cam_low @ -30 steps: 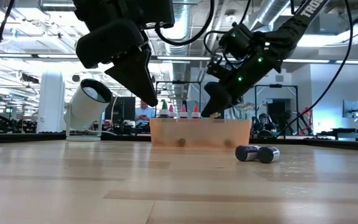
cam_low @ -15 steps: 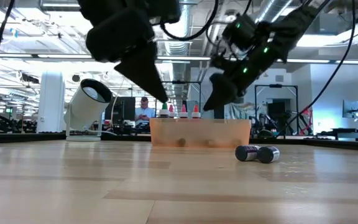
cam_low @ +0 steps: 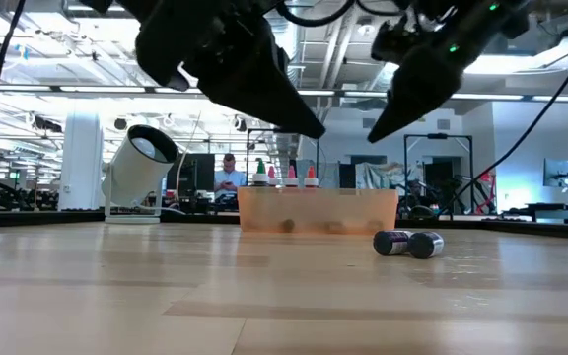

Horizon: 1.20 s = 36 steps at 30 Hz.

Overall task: Pick & Place food coloring
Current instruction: Put the purple small food coloring bottle into the orange bin

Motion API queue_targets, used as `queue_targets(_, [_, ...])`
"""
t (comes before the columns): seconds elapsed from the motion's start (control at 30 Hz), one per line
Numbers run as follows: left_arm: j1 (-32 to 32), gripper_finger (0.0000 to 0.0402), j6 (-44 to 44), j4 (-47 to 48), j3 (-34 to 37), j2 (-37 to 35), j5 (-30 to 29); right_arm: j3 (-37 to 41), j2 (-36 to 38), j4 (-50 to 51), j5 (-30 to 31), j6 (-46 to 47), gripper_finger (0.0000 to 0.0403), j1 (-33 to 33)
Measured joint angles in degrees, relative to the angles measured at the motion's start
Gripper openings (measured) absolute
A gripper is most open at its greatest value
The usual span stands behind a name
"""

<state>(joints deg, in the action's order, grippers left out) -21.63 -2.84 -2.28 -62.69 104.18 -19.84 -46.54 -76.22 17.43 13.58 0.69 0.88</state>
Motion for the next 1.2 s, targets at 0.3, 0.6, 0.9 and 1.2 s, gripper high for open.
queue_targets(0.3, [2.85,0.0104,-3.0,-11.79,4.53,0.0,5.21,0.0,1.42,7.63,5.83,7.68,0.0191,5.66])
queue_targets(0.6, [4.39,0.0147,-3.49,-17.47,7.14,0.0,9.07,0.0,1.39,12.68,7.58,14.97,0.0184,9.59])
queue_targets(0.9, [4.72,0.0154,-6.82,-26.11,6.88,6.53,10.43,-0.01,3.86,8.46,7.54,12.95,0.0179,15.79])
queue_targets(1.2, [7.08,0.0154,-2.29,-28.82,3.78,11.37,12.15,0.0,10.64,7.41,12.39,12.36,0.017,24.35])
